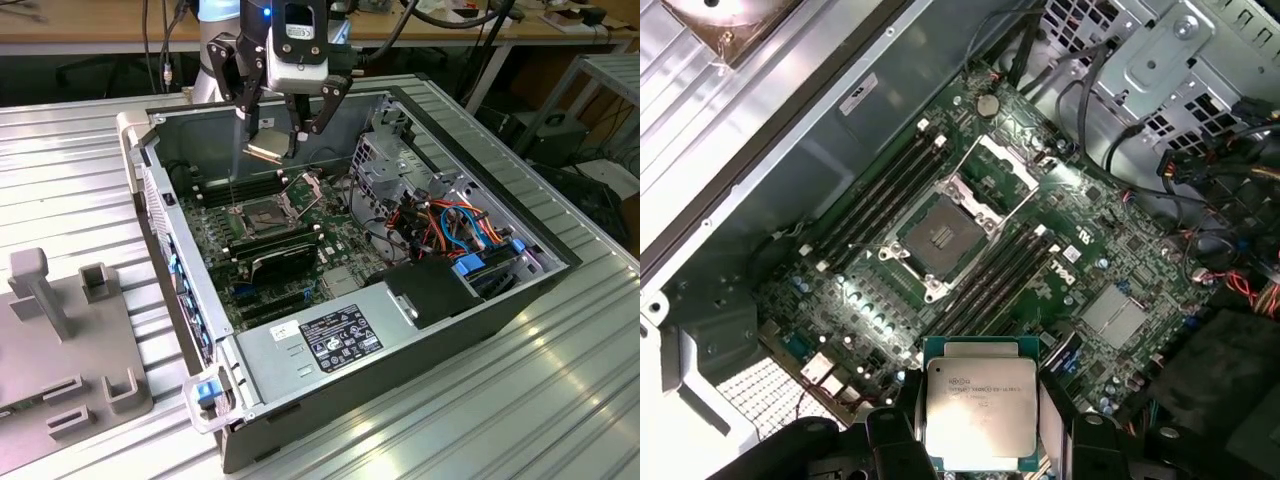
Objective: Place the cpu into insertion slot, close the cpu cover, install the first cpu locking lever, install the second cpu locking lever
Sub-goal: 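Place the cpu into insertion slot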
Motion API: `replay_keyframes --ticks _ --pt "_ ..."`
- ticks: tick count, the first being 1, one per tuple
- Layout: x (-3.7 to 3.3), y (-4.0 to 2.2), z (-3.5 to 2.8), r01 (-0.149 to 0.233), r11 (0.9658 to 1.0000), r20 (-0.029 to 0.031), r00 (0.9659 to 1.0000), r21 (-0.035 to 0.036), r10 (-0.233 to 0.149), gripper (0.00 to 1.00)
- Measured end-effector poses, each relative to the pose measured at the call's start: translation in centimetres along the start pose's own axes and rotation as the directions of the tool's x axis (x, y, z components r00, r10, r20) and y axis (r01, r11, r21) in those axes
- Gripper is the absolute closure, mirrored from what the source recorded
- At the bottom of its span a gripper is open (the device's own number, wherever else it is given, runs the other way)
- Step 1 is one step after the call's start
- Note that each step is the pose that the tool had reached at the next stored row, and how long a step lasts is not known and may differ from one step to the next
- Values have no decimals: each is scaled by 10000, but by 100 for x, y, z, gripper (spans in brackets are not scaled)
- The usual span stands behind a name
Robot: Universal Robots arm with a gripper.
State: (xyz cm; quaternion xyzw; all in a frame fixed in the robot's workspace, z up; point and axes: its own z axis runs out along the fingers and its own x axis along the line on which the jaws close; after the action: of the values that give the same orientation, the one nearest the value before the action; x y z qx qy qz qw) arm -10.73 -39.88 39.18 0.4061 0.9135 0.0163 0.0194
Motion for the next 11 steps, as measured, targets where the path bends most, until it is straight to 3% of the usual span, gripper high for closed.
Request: replay_keyframes --ticks 6,11 --pt "-8 8 1 -513 9987 24 9987 11 513 45" --pt "-16 18 2 -1052 9944 50 9944 22 1052 45"
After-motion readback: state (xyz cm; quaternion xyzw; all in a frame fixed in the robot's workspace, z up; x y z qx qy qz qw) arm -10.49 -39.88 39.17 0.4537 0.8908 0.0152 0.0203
